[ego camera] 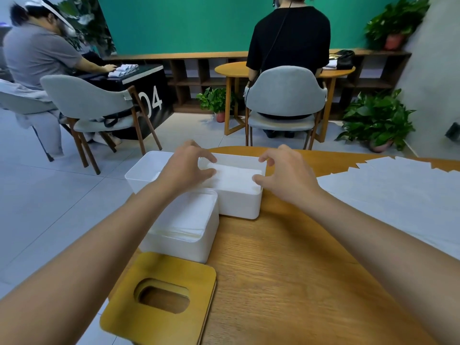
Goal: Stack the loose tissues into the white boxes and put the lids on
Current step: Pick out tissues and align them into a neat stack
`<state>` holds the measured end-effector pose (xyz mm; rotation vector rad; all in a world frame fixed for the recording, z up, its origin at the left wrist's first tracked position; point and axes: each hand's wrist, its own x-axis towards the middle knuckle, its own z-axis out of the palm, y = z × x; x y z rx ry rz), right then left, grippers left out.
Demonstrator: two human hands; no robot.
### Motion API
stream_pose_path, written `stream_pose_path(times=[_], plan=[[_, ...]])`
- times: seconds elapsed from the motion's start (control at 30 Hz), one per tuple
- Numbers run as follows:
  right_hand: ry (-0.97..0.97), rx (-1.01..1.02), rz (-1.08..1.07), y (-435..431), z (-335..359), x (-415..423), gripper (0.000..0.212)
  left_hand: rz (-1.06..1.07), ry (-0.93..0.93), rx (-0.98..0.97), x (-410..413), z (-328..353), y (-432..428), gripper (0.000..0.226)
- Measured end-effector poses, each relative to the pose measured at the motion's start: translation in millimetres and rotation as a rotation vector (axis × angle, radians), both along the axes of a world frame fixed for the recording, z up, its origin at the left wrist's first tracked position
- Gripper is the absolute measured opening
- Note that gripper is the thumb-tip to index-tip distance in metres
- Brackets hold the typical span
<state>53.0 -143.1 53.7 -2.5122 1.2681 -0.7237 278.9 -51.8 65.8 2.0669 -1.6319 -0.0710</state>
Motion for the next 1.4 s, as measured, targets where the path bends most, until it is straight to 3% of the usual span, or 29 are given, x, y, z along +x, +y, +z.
stream_pose_path(times=[0.2, 0.43, 0.6, 0.77, 0.97, 1.2, 1.4], plan=[[-0.161, 0.027, 0.079, 15, -8, -55, 0.036, -0.211, -0.009, -0.071, -62, 9, 2, 0.026], [-0.179, 0.13, -0.028, 23, -31, -155, 0.025, -0.416, 0.024, 0.001, -158, -10, -13, 0.026], [-0.072, 0.177, -0.13, 17, -51, -224, 0.024, -0.513, 0.051, 0.081, -219, -46, -34, 0.029], [0.091, 0.166, -0.146, 20, -72, -273, 0.036, -0.534, 0.129, 0.11, -265, -80, -50, 0.043], [0.089, 0.156, -0.112, 23, -87, -284, 0.044, -0.541, 0.16, 0.103, -294, -108, -53, 0.051], [0.051, 0.131, -0.074, 24, -80, -269, 0.048, -0.484, -0.012, -0.024, -279, -108, -41, 0.056], [0.026, 0.065, -0.019, 19, -85, -255, 0.046, -0.537, -0.088, -0.234, -270, -114, -33, 0.022]])
